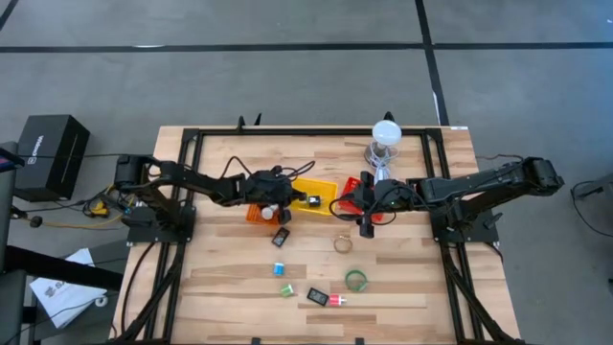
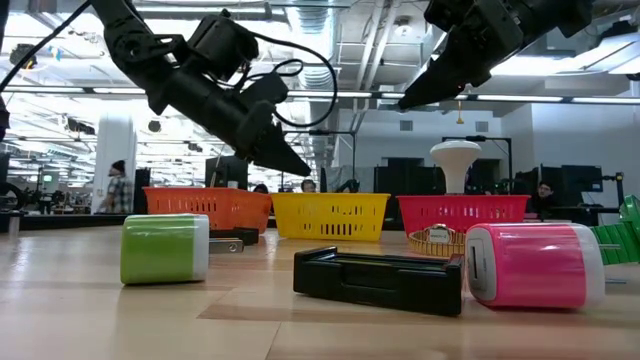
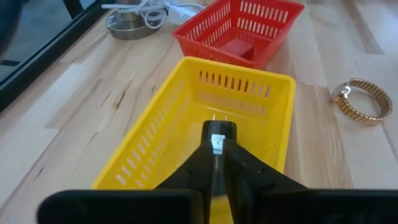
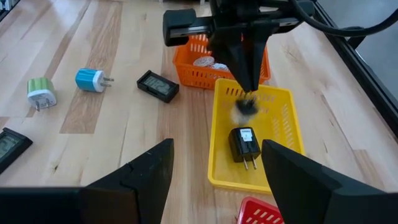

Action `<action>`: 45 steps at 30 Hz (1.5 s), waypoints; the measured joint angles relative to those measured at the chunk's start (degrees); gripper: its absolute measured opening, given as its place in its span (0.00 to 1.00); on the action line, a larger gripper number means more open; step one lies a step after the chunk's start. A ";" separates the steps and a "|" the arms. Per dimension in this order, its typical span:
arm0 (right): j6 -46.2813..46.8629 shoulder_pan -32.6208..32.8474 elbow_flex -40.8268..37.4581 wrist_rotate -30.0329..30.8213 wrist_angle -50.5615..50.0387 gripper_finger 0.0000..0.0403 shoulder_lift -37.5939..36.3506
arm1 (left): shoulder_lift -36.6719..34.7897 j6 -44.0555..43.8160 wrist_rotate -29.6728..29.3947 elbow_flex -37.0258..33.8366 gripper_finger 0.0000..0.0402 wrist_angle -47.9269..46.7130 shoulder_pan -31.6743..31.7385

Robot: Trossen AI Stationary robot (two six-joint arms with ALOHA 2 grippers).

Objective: Pick & Place Office items
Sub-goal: Put the white charger adapter into the yellow bin, then put the black digital timer into the red bin

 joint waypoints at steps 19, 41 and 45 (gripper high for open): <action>0.01 -0.01 0.00 0.00 0.16 0.58 -0.01 | -0.01 -0.02 -0.04 0.00 0.27 -0.02 -1.15; 15.17 -3.68 0.09 -3.61 1.26 0.58 1.13 | -3.23 1.15 0.00 0.00 0.27 0.29 -11.71; 16.24 -1.74 0.32 -6.10 6.98 0.58 4.36 | -7.27 1.30 -0.02 0.05 0.27 0.43 -12.11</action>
